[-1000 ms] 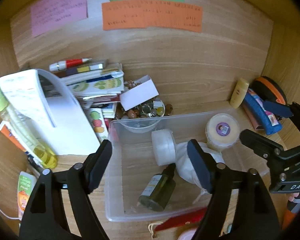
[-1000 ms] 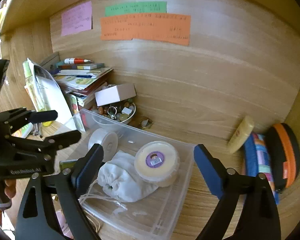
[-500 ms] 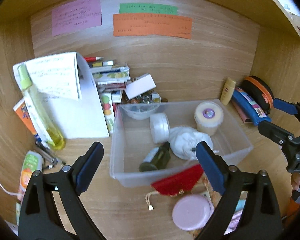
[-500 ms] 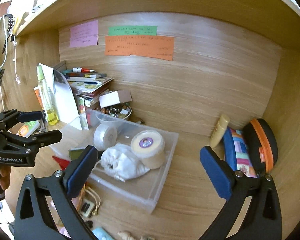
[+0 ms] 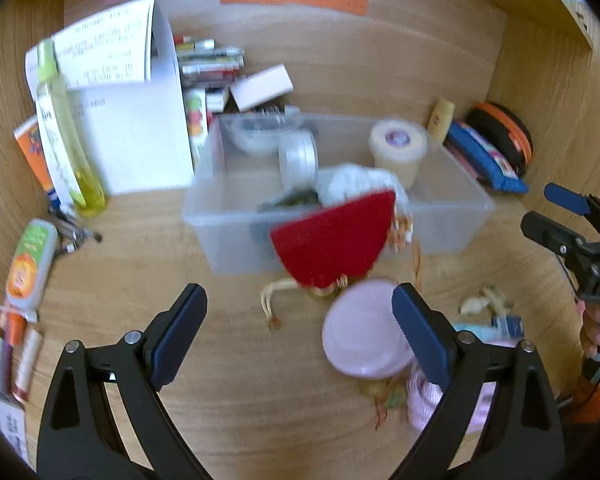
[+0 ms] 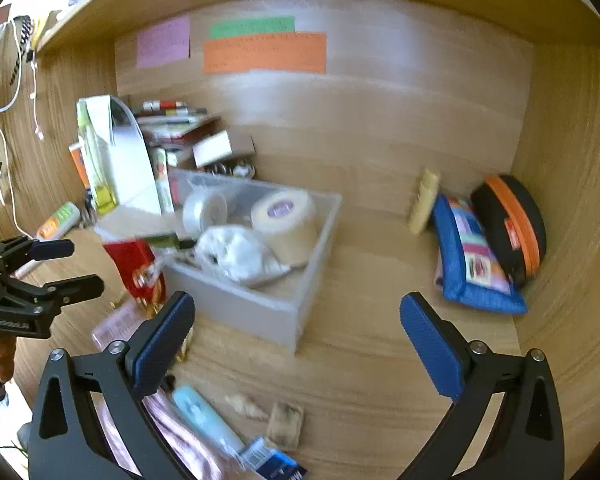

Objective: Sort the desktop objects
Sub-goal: 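Grasp the pink round compact with the left gripper while the right grasps the small beige block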

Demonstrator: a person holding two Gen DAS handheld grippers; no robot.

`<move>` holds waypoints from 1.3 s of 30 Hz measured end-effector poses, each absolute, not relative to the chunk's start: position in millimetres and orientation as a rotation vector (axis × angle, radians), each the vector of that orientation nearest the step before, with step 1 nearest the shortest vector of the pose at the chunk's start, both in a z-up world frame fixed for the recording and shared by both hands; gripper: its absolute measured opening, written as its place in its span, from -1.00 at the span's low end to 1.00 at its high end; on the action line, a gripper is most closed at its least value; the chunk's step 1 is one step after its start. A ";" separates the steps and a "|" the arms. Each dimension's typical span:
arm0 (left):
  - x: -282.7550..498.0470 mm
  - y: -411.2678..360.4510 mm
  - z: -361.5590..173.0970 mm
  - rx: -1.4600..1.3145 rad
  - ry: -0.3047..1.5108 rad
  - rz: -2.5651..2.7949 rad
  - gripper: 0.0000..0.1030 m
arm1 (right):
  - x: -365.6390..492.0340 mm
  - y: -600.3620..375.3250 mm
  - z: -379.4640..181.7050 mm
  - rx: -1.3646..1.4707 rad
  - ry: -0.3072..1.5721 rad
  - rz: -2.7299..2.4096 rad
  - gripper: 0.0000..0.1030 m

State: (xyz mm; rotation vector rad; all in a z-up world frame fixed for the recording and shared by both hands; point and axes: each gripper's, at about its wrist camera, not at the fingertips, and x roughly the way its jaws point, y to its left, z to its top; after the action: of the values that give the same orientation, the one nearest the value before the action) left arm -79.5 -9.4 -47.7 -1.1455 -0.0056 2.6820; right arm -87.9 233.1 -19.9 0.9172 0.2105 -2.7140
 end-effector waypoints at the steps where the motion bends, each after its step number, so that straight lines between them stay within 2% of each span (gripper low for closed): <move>1: -77.1 -8.6 -50.4 -1.156 -0.009 2.672 0.84 | -87.0 235.1 -24.1 0.934 0.216 -2.714 0.99; 19: -82.4 18.0 -75.6 -1.199 0.005 2.539 0.84 | -70.0 267.8 -66.7 1.082 0.165 -2.633 0.93; 21: -84.3 19.9 -77.1 -1.204 -0.005 2.531 0.81 | -68.5 267.6 -70.8 1.100 0.180 -2.620 0.80; 23: -85.9 23.2 -77.6 -1.206 -0.008 2.523 0.67 | -67.3 266.0 -76.0 1.124 0.205 -2.594 0.54; 25: -87.2 27.1 -78.4 -1.212 -0.002 2.511 0.54 | -66.3 263.6 -81.8 1.144 0.230 -2.574 0.48; 29: -86.7 38.0 -81.4 -1.215 0.023 2.493 0.51 | -66.5 258.6 -88.8 1.164 0.246 -2.533 0.18; 35: -87.8 48.6 -84.5 -1.221 0.038 2.493 0.46 | -71.2 250.2 -94.5 1.192 0.260 -2.498 -0.07; 37: -89.1 48.8 -86.6 -1.229 0.043 2.499 0.32 | -73.6 246.7 -96.5 1.205 0.269 -2.486 -0.12; 38: -90.4 48.4 -88.5 -1.239 0.043 2.499 0.23 | -74.5 245.5 -97.7 1.212 0.270 -2.479 -0.21; 39: -91.1 47.5 -89.7 -1.245 0.033 2.496 0.21 | -75.3 244.7 -98.4 1.213 0.269 -2.473 -0.25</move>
State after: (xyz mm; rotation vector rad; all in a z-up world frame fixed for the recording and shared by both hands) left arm -91.1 47.5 -89.7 -1.2446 0.0332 2.4964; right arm -75.3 244.7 -98.4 1.2127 0.2687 -2.4731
